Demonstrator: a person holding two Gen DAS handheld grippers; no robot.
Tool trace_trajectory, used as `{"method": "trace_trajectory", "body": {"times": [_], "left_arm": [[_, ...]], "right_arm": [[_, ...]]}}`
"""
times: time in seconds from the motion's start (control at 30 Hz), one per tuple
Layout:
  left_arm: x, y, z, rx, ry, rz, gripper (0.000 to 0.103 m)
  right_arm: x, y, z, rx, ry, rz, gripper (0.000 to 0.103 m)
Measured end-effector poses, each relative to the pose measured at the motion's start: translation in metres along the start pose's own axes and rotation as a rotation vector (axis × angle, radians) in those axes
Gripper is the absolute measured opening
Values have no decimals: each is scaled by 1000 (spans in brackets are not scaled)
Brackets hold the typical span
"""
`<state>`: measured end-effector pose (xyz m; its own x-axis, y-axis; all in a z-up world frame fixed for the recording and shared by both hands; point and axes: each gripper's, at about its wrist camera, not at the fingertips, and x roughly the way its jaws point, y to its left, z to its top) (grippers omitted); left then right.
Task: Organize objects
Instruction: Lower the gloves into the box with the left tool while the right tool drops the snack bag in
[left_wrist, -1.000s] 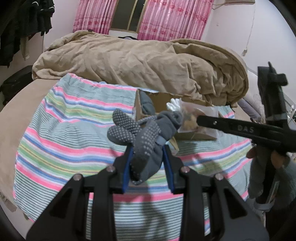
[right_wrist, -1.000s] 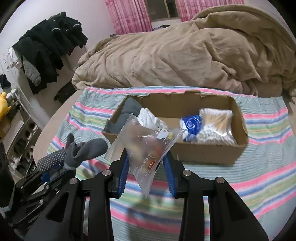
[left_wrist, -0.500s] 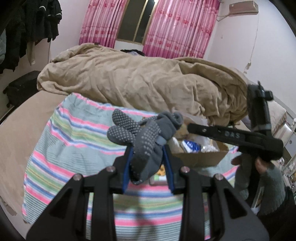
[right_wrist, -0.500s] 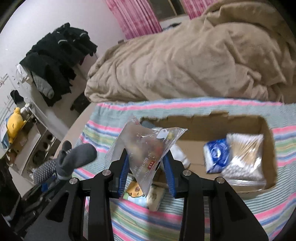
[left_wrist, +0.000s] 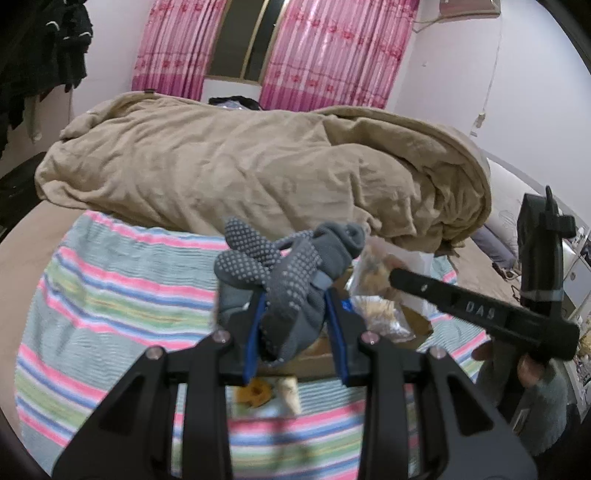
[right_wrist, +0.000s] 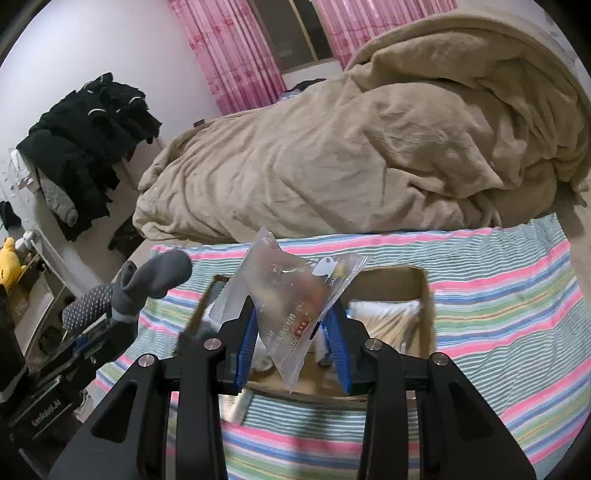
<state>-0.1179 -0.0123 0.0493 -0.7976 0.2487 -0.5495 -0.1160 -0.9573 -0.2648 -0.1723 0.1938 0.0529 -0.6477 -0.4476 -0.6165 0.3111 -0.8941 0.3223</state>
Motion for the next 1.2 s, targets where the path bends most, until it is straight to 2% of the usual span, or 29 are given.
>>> {"method": "trace_trajectory", "body": {"times": [0.23, 0.4, 0.57, 0.77, 0.83, 0.87, 0.9, 1.0, 1.2], "left_arm": [[55, -13, -2, 12, 88, -5, 33], [97, -14, -11, -4, 168, 0, 33], [120, -14, -23, -8, 206, 10, 33], [122, -14, -23, -13, 217, 5, 38], [118, -14, -22, -10, 217, 7, 41], [115, -14, -22, -11, 215, 5, 42], [110, -14, -21, -15, 212, 3, 46], [92, -12, -21, -32, 181, 2, 62], [46, -4, -22, -63, 135, 25, 73]], "right_arm": [[16, -17, -3, -18, 12, -67, 38], [32, -20, -10, -32, 46, -74, 38], [49, -20, -17, -41, 83, -78, 39], [54, -23, -20, -38, 88, -93, 40], [51, -23, -20, -28, 78, -100, 47], [49, -23, -20, -23, 73, -97, 54], [45, -23, -20, -18, 62, -93, 59], [31, -23, -20, -14, 44, -103, 62], [-4, -21, -23, 17, -4, -120, 63]]}}
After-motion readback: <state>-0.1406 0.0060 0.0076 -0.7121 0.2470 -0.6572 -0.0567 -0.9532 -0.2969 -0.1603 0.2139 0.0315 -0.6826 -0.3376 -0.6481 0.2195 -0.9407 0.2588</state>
